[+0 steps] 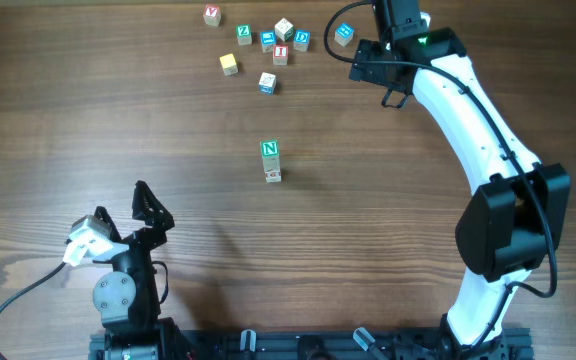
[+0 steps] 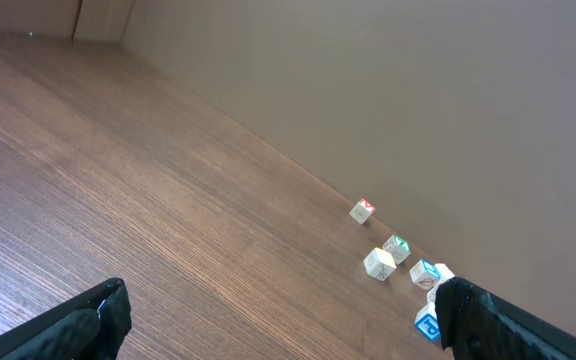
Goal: Form a tower
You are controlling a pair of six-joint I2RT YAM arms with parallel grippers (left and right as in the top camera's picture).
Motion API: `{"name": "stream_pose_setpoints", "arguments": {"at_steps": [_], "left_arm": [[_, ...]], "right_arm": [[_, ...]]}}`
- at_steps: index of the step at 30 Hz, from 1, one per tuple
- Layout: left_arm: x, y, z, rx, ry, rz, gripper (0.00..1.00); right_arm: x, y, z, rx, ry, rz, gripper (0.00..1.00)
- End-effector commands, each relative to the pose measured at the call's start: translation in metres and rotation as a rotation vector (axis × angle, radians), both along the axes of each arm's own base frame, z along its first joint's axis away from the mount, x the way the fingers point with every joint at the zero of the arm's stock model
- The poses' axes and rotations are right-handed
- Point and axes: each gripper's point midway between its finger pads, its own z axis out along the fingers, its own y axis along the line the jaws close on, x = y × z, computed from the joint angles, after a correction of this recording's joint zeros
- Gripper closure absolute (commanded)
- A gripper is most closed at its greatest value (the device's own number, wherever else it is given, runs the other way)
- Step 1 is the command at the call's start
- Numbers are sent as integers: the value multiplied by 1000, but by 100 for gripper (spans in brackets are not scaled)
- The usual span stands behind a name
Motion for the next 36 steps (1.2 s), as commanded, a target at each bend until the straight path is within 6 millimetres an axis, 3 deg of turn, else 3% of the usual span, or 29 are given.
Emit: {"name": "stream_pose_setpoints", "arguments": {"at_steps": [1, 4, 9, 15, 36], "left_arm": [[0, -1, -1, -1, -4, -2, 0], [1, -3, -1, 28, 8, -19, 0], [5, -26, -5, 277, 76, -167, 0], [7, -38, -5, 299, 71, -239, 0], [7, -37, -10, 294, 91, -242, 0]], "right_arm": [[-1, 2, -3, -2, 8, 13, 0], [-1, 2, -3, -2, 8, 13, 0], [-1, 2, -3, -2, 8, 13, 0], [-1, 2, -3, -2, 8, 13, 0], [-1, 2, -3, -2, 8, 13, 0]]}}
